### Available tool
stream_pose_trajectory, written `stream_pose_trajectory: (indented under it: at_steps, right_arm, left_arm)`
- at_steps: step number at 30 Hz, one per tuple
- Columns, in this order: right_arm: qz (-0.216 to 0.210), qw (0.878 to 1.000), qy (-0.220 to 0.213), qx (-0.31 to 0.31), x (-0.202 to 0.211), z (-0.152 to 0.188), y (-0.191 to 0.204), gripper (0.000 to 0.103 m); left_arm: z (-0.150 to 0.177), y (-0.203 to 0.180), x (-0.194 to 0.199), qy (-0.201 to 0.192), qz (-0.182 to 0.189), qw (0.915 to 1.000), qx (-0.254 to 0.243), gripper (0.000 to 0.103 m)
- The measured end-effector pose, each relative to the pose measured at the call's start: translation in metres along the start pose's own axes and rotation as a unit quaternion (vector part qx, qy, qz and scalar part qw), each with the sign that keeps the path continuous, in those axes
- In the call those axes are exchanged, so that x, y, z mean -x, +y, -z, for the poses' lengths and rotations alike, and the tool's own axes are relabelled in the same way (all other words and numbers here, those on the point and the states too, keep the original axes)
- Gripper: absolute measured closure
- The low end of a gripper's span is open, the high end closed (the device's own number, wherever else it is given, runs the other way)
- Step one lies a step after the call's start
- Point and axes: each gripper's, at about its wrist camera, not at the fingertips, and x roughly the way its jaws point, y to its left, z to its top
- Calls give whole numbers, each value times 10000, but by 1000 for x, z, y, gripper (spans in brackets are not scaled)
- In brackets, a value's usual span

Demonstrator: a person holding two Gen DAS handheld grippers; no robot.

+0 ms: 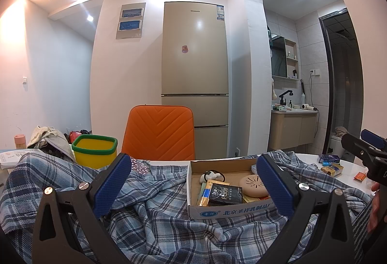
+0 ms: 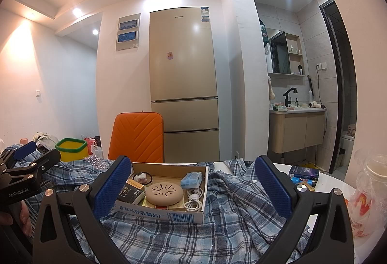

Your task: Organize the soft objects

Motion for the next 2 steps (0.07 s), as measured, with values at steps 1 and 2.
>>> stream_pose_trajectory:
  at_steps: [1, 2]
  right_arm:
    - [0, 10000, 0, 0, 0, 0, 0, 0]
    - [0, 10000, -1, -1, 0, 0, 0, 0]
  left_arm:
    - [0, 0, 0, 0, -1, 10000, 0, 0]
    - [0, 0, 0, 1, 0, 10000, 1, 0]
